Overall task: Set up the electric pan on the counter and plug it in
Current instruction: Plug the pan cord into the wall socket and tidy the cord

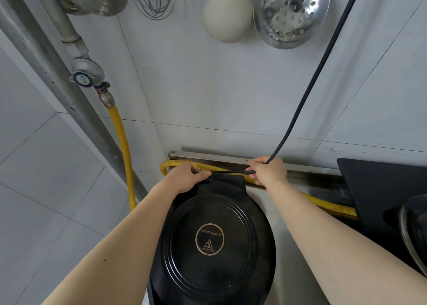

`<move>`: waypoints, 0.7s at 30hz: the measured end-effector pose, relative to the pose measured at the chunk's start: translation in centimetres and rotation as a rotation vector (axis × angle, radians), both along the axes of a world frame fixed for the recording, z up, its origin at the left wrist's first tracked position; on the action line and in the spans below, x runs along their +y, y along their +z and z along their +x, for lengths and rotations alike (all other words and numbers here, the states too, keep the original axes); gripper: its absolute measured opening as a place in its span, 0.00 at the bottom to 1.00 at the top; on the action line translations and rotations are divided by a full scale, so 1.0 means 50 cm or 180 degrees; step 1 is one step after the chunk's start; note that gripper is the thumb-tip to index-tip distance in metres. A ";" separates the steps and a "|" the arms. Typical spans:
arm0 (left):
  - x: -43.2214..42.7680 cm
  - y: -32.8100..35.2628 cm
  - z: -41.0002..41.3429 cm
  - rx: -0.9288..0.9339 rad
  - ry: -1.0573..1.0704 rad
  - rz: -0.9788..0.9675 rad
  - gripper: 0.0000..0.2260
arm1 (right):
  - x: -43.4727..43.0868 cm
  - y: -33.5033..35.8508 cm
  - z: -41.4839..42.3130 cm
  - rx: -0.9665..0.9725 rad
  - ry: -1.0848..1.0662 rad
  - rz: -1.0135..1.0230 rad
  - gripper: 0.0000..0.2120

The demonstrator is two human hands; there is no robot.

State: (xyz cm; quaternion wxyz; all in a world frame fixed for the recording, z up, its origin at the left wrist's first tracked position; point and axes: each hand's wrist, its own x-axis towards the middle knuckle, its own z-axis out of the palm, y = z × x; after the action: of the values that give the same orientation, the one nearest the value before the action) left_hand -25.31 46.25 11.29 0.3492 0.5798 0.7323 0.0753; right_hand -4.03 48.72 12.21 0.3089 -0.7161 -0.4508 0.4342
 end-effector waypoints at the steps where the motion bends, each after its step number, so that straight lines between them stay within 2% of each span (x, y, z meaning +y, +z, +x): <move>1: 0.000 0.000 0.001 0.0032 -0.0038 -0.0026 0.22 | 0.000 -0.001 0.000 0.0026 -0.0041 0.0037 0.07; 5: 0.001 0.002 0.001 0.0126 -0.0056 0.0004 0.23 | -0.003 -0.001 0.000 0.0033 -0.0139 0.0121 0.04; 9: -0.006 0.001 0.005 0.0193 -0.0066 -0.0006 0.21 | -0.002 0.014 -0.006 0.0571 -0.0194 -0.0123 0.03; 12: -0.008 0.000 0.003 0.0083 -0.0049 -0.0044 0.23 | 0.001 0.041 -0.012 0.0740 -0.0028 -0.0100 0.03; 17: -0.020 0.004 0.002 -0.0212 0.0024 -0.0203 0.25 | -0.005 0.082 -0.024 0.1060 -0.0229 0.0280 0.06; 21: -0.019 0.004 0.004 -0.0326 -0.0074 -0.0326 0.26 | 0.000 0.124 -0.030 0.1475 -0.0548 0.0749 0.03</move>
State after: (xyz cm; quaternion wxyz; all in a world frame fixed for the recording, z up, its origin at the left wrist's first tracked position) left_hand -25.13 45.30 11.50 0.4162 0.5650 0.7096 0.0632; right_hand -5.53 48.69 18.42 0.5207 -0.5925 -0.3530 0.5032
